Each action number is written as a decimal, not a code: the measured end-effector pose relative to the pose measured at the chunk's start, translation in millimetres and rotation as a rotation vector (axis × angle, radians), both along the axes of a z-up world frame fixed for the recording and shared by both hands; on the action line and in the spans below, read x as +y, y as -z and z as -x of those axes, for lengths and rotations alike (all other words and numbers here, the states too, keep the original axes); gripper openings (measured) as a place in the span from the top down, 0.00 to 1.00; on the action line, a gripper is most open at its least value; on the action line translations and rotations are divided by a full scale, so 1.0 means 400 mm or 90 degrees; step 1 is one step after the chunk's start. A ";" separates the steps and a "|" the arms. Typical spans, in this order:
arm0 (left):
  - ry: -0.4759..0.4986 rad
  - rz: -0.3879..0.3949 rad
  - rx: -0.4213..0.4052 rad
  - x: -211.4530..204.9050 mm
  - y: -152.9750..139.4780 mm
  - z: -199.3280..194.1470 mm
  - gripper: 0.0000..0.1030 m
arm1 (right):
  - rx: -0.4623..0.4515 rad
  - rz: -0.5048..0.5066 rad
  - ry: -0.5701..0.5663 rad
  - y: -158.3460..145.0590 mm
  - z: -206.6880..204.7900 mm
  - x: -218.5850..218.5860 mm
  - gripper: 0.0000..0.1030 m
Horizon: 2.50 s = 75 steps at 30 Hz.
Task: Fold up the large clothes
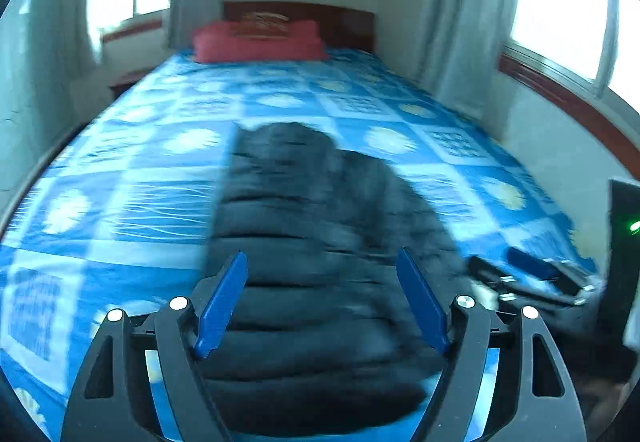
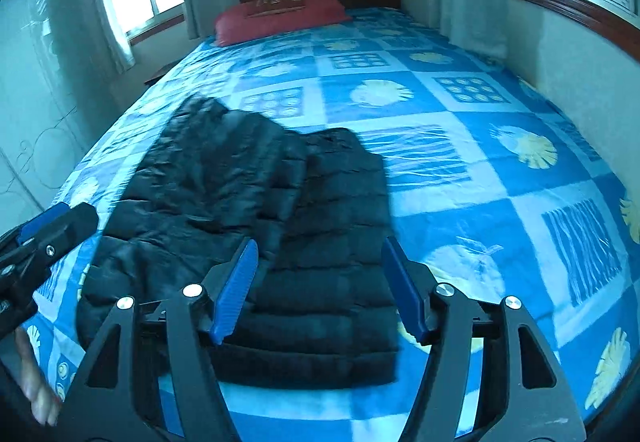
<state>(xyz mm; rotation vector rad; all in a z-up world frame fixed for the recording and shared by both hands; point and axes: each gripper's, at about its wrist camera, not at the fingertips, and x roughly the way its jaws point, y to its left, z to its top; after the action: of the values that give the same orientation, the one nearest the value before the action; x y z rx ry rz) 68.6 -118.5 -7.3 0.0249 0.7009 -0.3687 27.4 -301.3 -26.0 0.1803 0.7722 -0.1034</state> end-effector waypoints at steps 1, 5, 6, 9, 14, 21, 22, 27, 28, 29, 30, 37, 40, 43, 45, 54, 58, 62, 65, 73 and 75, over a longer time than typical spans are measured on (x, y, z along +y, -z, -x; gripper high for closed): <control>-0.015 -0.003 0.000 0.026 0.012 -0.012 0.26 | 0.003 -0.003 -0.007 0.004 -0.016 0.016 0.31; -0.070 0.010 0.042 0.119 0.086 -0.070 0.26 | 0.020 -0.049 -0.019 0.031 -0.092 0.053 0.25; -0.078 0.012 0.053 0.134 0.104 -0.081 0.26 | 0.024 -0.061 -0.016 0.036 -0.106 0.055 0.25; -0.092 0.024 0.086 0.170 0.157 -0.113 0.26 | 0.038 -0.083 -0.010 0.057 -0.152 0.063 0.23; -0.070 0.065 0.111 0.181 0.199 -0.133 0.26 | 0.086 -0.060 0.005 0.105 -0.204 0.082 0.22; -0.040 0.096 0.132 0.159 0.234 -0.153 0.26 | 0.118 -0.122 0.010 0.170 -0.212 0.072 0.56; -0.035 0.099 0.136 0.159 0.235 -0.157 0.26 | 0.108 -0.108 -0.002 0.158 -0.210 0.078 0.71; -0.003 0.111 0.120 0.128 0.176 -0.152 0.26 | 0.017 -0.095 -0.010 0.040 -0.179 0.029 0.88; 0.005 0.114 0.108 0.116 0.156 -0.153 0.26 | 0.004 -0.070 -0.006 0.021 -0.172 0.015 0.88; 0.013 0.114 0.105 0.108 0.149 -0.155 0.26 | -0.008 -0.036 0.002 0.007 -0.167 -0.004 0.89; 0.022 0.109 0.101 0.094 0.144 -0.160 0.26 | -0.006 -0.021 0.009 0.008 -0.167 -0.021 0.89; 0.057 0.026 0.146 -0.029 0.222 -0.218 0.25 | 0.079 -0.053 0.023 0.175 -0.202 -0.163 0.86; 0.054 -0.011 0.150 -0.058 0.253 -0.232 0.24 | 0.084 -0.069 0.020 0.224 -0.218 -0.171 0.85; 0.055 -0.055 0.139 -0.089 0.275 -0.240 0.23 | 0.089 -0.099 0.017 0.264 -0.227 -0.192 0.84; 0.050 -0.056 0.143 -0.092 0.288 -0.247 0.23 | 0.086 -0.108 0.018 0.269 -0.223 -0.195 0.84; 0.057 0.000 0.138 -0.032 0.255 -0.220 0.23 | 0.080 -0.067 0.026 0.202 -0.187 -0.189 0.63; 0.050 0.019 0.118 0.003 0.219 -0.189 0.23 | 0.066 -0.066 0.037 0.149 -0.137 -0.194 0.56; 0.037 0.057 0.114 0.046 0.190 -0.156 0.23 | 0.053 -0.067 0.044 0.100 -0.079 -0.176 0.55; 0.032 0.082 0.117 0.063 0.179 -0.129 0.23 | 0.023 -0.071 0.040 0.051 -0.019 -0.145 0.55; 0.057 0.064 0.151 0.016 0.247 -0.101 0.23 | 0.122 -0.021 0.004 0.117 -0.006 -0.073 0.80; 0.055 0.055 0.160 -0.003 0.268 -0.112 0.23 | 0.145 -0.026 0.008 0.156 -0.014 -0.088 0.82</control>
<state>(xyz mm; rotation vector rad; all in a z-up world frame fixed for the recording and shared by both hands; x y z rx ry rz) 113.4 -119.8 -114.3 -0.0742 0.9343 -0.4899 33.1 -336.6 -88.4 0.2142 1.0007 -0.1210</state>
